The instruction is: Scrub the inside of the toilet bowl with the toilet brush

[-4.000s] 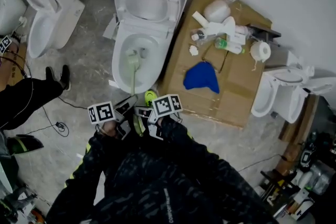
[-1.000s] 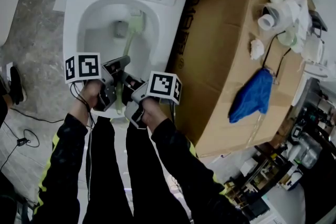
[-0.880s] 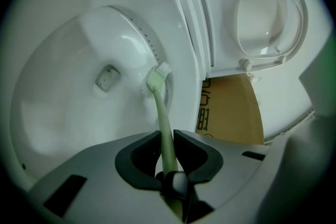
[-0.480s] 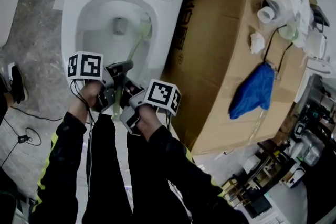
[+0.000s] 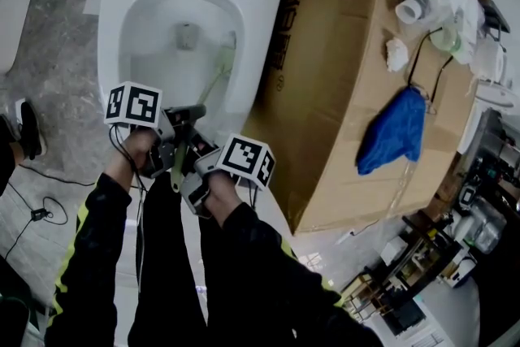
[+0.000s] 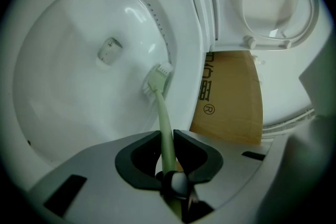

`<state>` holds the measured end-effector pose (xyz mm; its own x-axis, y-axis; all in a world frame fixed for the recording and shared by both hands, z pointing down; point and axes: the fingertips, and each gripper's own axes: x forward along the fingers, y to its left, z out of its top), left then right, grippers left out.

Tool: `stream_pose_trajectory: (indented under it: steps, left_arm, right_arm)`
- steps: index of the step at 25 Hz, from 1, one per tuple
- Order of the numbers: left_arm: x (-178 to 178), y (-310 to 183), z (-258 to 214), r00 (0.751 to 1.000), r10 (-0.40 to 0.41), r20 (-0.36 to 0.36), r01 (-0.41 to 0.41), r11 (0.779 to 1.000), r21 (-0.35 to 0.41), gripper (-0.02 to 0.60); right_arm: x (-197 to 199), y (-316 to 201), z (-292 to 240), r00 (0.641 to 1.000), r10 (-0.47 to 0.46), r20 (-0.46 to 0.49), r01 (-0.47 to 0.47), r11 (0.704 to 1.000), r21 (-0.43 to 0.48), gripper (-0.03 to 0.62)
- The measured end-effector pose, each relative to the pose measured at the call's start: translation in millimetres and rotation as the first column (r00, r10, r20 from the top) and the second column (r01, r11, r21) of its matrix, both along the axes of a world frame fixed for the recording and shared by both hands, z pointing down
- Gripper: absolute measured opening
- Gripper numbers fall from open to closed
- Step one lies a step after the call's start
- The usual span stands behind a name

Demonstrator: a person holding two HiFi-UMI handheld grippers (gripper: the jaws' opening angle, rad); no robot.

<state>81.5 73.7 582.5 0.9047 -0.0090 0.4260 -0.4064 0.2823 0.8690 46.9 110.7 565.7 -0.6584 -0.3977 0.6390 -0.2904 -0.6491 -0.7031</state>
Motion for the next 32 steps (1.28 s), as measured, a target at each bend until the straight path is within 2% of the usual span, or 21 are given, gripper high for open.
stream_pose_trajectory:
  steps: [12, 20, 26, 32]
  left_arm:
    - [-9.9, 43.5, -9.5, 0.995, 0.096, 0.004, -0.095, 0.991, -0.092, 0.078]
    - [-24.3, 82.3, -17.1, 0.984, 0.173, 0.035, -0.164, 0.97, -0.181, 0.078]
    - [-40.3, 102.6, -23.4, 0.957, 0.275, 0.091, -0.248, 0.941, -0.232, 0.078]
    - [-63.2, 116.2, -28.8, 0.919, 0.368, 0.142, -0.318, 0.904, -0.287, 0.078]
  right_arm:
    - [-13.2, 38.0, -12.5, 0.997, 0.081, 0.004, -0.08, 0.994, -0.079, 0.057]
    - [-28.8, 72.5, -24.2, 0.991, 0.126, 0.046, -0.116, 0.979, -0.169, 0.057]
    - [-45.8, 87.4, -33.9, 0.976, 0.187, 0.115, -0.16, 0.963, -0.216, 0.057]
    - [-67.9, 99.1, -40.4, 0.943, 0.278, 0.185, -0.219, 0.933, -0.287, 0.057]
